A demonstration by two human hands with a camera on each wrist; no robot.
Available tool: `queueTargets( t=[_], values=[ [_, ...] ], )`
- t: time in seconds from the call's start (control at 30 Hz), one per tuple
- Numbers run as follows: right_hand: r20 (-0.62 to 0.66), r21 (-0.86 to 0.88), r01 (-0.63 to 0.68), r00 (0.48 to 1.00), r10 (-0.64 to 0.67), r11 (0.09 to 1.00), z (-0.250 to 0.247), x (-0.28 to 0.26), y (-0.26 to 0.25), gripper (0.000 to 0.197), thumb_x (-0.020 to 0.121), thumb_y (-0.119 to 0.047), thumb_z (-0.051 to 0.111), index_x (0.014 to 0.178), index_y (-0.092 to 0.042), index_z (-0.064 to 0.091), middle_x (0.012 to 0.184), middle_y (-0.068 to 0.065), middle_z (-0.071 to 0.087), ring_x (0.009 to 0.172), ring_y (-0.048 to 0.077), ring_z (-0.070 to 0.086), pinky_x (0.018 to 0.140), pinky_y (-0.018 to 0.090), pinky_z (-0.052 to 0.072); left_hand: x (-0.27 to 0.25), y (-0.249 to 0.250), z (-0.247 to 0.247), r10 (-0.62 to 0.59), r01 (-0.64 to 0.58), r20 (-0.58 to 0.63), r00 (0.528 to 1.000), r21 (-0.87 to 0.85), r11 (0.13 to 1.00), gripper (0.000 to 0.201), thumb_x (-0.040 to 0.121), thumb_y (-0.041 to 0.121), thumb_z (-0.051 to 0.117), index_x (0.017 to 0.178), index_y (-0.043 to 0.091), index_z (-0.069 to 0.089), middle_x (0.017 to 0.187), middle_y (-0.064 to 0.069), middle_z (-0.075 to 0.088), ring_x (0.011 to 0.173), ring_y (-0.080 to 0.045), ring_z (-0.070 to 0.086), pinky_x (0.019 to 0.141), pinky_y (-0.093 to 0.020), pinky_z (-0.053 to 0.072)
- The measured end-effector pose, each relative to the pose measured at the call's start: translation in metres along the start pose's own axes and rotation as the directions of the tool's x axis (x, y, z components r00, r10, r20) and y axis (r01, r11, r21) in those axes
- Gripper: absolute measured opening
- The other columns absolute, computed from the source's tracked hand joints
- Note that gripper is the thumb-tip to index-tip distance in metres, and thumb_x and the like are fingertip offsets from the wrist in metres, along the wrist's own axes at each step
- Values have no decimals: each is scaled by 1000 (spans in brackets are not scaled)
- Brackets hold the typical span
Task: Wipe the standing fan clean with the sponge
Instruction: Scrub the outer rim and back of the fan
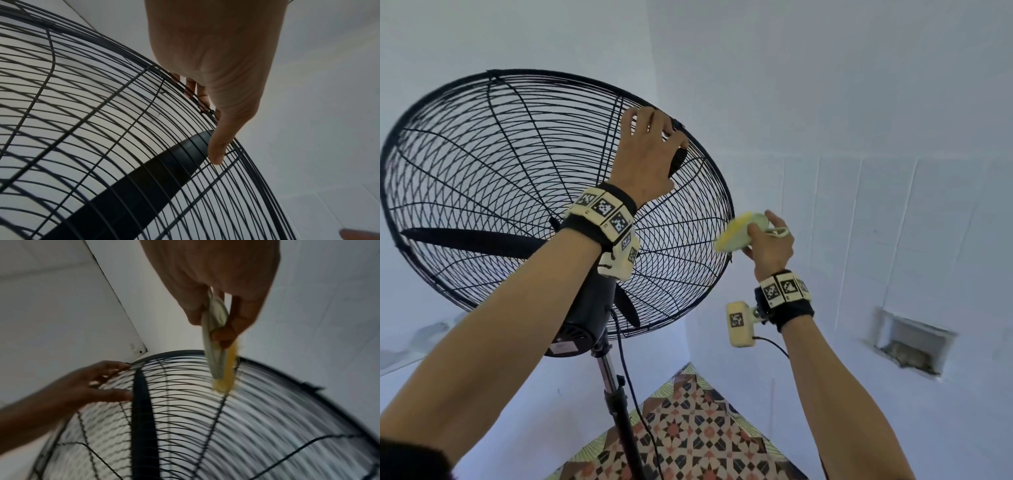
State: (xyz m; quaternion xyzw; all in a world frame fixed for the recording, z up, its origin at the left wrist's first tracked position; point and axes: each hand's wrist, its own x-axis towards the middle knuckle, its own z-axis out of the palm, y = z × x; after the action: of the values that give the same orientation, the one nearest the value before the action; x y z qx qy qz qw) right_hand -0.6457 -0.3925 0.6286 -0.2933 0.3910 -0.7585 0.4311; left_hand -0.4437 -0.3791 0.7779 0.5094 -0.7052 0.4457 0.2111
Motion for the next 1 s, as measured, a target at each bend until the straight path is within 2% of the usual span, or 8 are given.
queueTargets(
  t=[0.2,0.33,0.4,0.53,0.7,0.8,0.93,1.0],
  values=[
    [101,184,167,977,-187,969,40,-5,-45,41,81,-1,75,114,-25,70,108,1,71,96,19,71,75,41,64,1,1,3,20,-20,-7,1000,-7,1000,70,66,33,90,129,24,61,130,-10,49,133,-37,39,120,-54,18],
    [40,7,280,959,-280,960,49,-10,-28,34,86,-10,72,118,-24,72,106,-6,74,90,5,70,74,24,61,-2,-1,4,39,-39,-29,999,-12,999,67,67,31,87,128,23,62,129,-11,50,133,-37,39,121,-54,18],
    [-59,-123,227,970,-235,966,29,-6,-4,34,91,-14,70,125,-17,70,110,2,74,94,14,71,70,20,59,-3,-2,4,29,-30,-23,999,-9,1000,67,67,30,88,128,23,62,129,-11,49,134,-37,38,121,-55,17],
    [-63,-195,162,982,-178,967,13,-2,-3,32,93,-13,65,125,-11,65,110,7,70,95,21,69,86,46,62,-3,-5,2,15,-15,-19,1000,-14,1000,69,66,32,90,129,22,62,130,-11,49,134,-36,38,121,-55,17],
    [44,-48,406,914,-404,913,61,-9,-54,27,98,-12,64,119,-17,47,101,-9,62,81,-1,66,74,21,61,-3,-3,3,47,-47,-25,999,-19,999,70,68,33,89,131,21,62,131,-12,50,135,-37,38,122,-55,16],
    [-32,-115,355,932,-360,928,53,1,-37,26,98,-9,60,120,-15,46,107,0,64,85,11,68,71,15,59,-4,-2,5,54,-55,-31,998,-19,998,70,67,31,89,131,21,62,130,-12,50,134,-38,39,121,-55,17],
    [-81,-361,131,982,-171,923,3,18,16,31,97,-6,56,127,-7,49,122,20,64,100,34,68,87,50,61,-4,-3,3,28,-29,-14,1000,-19,999,71,66,33,91,130,22,63,130,-10,49,135,-36,37,121,-55,15],
    [-51,-372,172,977,-205,912,3,20,8,31,99,-9,54,130,-8,50,119,18,64,95,30,67,86,48,61,-2,-4,4,31,-32,-25,999,-26,999,72,65,34,92,129,23,63,130,-10,50,134,-36,38,121,-54,15]
  ],
)
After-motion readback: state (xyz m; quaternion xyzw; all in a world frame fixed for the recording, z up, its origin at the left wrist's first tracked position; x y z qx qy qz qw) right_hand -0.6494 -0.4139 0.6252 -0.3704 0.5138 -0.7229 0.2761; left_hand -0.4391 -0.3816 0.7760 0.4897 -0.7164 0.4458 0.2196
